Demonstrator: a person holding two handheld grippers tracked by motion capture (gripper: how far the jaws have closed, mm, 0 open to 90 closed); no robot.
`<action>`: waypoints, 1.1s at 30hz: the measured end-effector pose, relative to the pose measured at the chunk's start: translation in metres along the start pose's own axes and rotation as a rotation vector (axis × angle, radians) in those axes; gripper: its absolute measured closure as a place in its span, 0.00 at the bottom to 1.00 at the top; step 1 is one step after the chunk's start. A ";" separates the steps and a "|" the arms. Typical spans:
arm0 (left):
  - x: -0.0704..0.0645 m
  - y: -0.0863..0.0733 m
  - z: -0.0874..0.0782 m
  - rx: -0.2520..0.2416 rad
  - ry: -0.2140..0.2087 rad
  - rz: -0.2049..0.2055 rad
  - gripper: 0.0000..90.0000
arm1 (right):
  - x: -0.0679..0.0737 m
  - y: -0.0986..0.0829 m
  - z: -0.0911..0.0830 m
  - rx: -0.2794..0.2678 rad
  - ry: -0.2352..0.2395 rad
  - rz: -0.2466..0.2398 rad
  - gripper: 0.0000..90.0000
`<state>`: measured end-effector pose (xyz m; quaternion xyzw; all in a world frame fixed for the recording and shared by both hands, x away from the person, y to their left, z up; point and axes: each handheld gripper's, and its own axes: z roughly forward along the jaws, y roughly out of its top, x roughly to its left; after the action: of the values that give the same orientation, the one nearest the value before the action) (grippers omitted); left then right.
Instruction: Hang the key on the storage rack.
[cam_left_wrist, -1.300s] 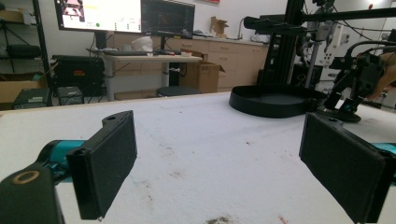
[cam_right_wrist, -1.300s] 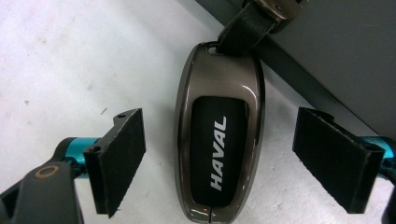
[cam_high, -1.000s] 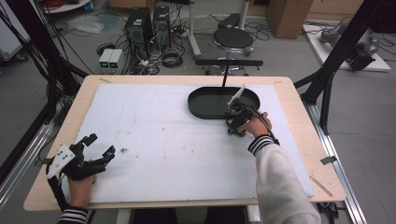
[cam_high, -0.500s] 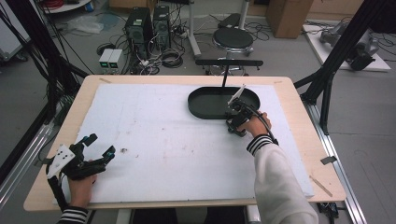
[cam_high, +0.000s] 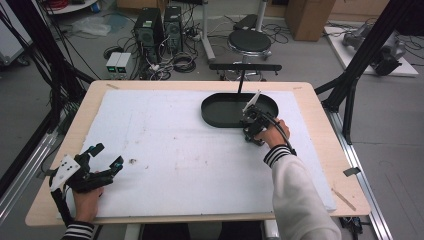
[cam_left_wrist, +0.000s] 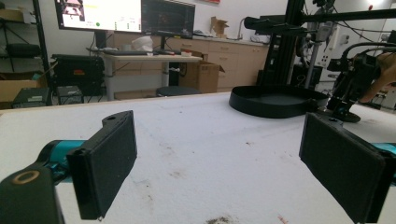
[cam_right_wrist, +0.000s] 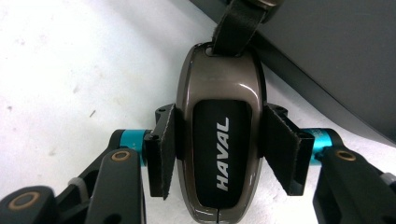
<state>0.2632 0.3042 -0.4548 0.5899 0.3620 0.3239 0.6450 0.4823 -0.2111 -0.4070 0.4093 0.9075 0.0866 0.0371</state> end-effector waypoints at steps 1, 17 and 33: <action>0.000 0.000 0.000 0.000 0.001 -0.001 0.13 | 0.000 0.000 0.000 -0.004 0.005 -0.010 0.54; 0.000 0.000 0.000 0.001 0.001 0.001 0.13 | -0.004 -0.010 -0.029 -0.152 0.047 -0.034 0.54; -0.001 0.000 0.000 0.002 -0.001 0.005 0.13 | -0.010 -0.025 -0.068 -0.392 0.015 -0.019 0.54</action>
<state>0.2628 0.3039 -0.4547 0.5916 0.3604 0.3247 0.6439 0.4611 -0.2429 -0.3452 0.3851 0.8773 0.2643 0.1103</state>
